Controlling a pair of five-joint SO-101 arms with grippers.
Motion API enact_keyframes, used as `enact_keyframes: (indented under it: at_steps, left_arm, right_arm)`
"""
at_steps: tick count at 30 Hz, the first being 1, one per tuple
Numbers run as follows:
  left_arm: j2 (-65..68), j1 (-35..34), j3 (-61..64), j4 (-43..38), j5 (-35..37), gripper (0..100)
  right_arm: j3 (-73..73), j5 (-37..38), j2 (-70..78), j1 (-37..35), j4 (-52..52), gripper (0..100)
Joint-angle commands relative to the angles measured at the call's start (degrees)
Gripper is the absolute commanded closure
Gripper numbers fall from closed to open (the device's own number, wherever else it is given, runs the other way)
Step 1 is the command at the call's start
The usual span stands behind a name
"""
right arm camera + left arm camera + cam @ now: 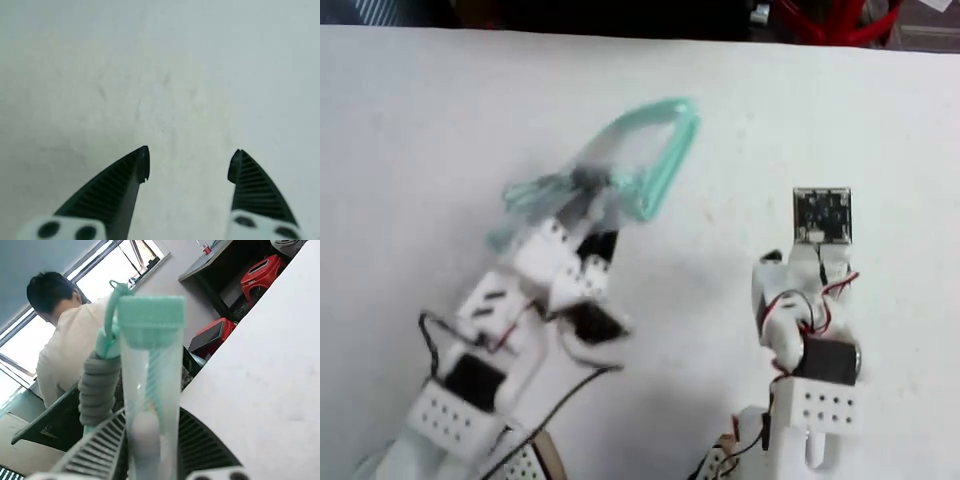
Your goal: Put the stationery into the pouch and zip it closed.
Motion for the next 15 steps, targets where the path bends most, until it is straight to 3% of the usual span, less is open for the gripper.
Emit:
enact_keyframes:
  at_steps: [1, 4, 10, 15]
  left_arm:
    - [23.1, 2.0, -13.6, -2.0, 4.4, 98]
    - [39.1, 3.6, -18.5, -4.3, 5.1, 98]
    - [61.1, 4.3, -22.5, -21.1, 8.2, 97]
    - [65.4, 6.3, -21.0, -20.7, 9.6, 85]
  right_arm:
    - [-0.4, -0.8, 4.0, 1.7, -3.0, 74.4]
    - [-0.4, -0.9, 7.4, 4.8, -6.2, 74.4]
    - [-1.0, -0.9, 14.2, 8.7, -11.6, 74.4]
    - [-2.4, -0.9, 17.5, 8.9, -12.2, 74.4]
